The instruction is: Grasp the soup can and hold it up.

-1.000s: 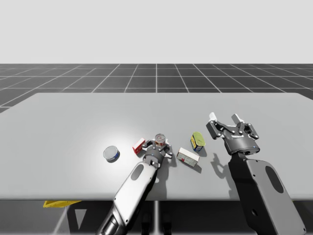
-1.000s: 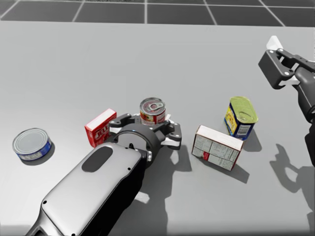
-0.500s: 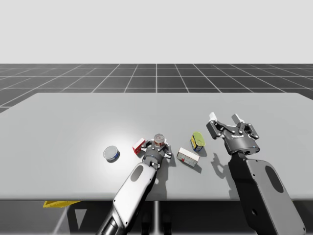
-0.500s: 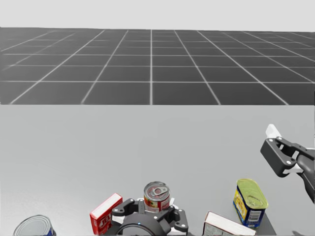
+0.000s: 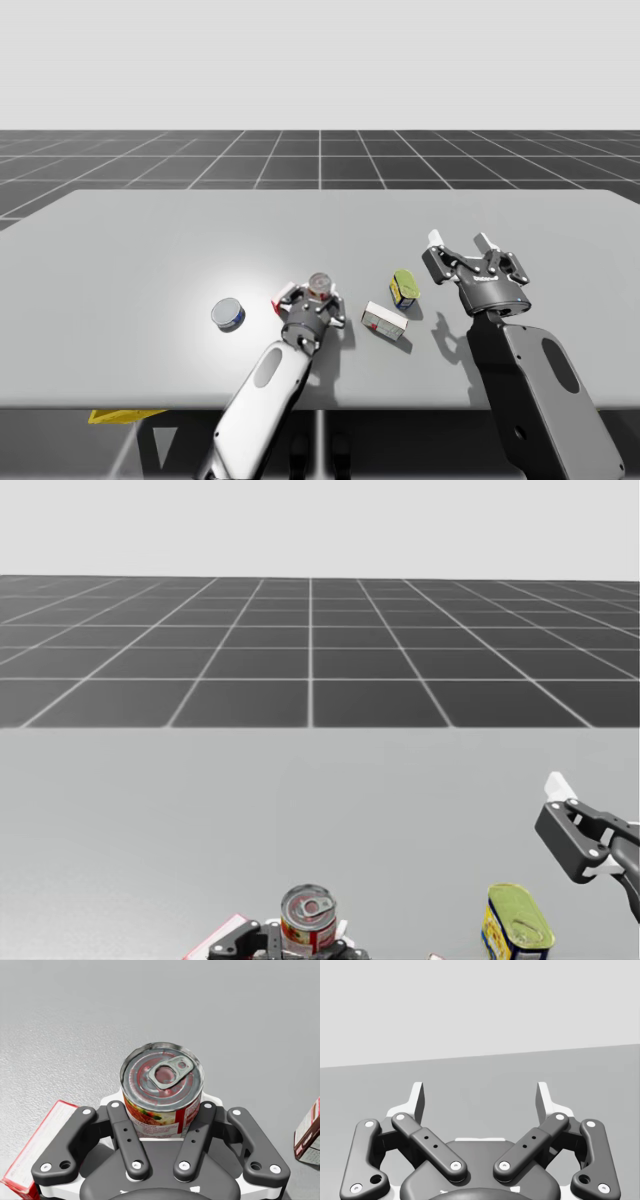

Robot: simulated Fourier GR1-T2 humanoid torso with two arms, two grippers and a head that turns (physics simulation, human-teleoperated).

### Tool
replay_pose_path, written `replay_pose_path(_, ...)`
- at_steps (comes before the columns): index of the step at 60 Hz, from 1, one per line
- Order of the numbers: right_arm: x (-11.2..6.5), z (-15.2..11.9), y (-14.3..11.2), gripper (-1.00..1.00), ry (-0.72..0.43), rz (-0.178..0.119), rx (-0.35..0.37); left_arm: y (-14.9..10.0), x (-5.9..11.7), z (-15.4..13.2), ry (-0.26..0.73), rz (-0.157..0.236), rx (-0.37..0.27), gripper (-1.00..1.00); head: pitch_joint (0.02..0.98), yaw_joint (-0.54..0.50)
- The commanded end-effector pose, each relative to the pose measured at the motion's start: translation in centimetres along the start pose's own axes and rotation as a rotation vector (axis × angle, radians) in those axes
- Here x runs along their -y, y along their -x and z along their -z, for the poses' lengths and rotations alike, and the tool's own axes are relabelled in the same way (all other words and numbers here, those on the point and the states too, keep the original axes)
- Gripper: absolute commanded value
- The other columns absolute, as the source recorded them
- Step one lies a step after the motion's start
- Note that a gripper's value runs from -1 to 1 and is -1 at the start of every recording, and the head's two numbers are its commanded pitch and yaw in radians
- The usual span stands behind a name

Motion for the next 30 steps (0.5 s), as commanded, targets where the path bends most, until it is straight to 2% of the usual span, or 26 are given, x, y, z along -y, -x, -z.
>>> replay_pose_path(1, 0.0, 0.0, 0.0, -1.00, 0.000, 0.000, -0.001, -4.7, 0.9, -1.3, 0.120, 0.046, 0.119, 1.00, 0.437, -0.02)
replay_pose_path(22, 0.0, 0.0, 0.1, -1.00, -0.009, -0.007, 0.007, -13.0, -0.2, -5.1, 0.120, 0.079, 0.303, 1.00, 0.428, -0.02)
replay_pose_path(30, 0.0, 0.0, 0.0, -1.00, -0.016, 0.000, -0.001, -16.1, -0.2, -6.7, 0.123, 0.093, 0.380, 1.00, 0.424, -0.01)
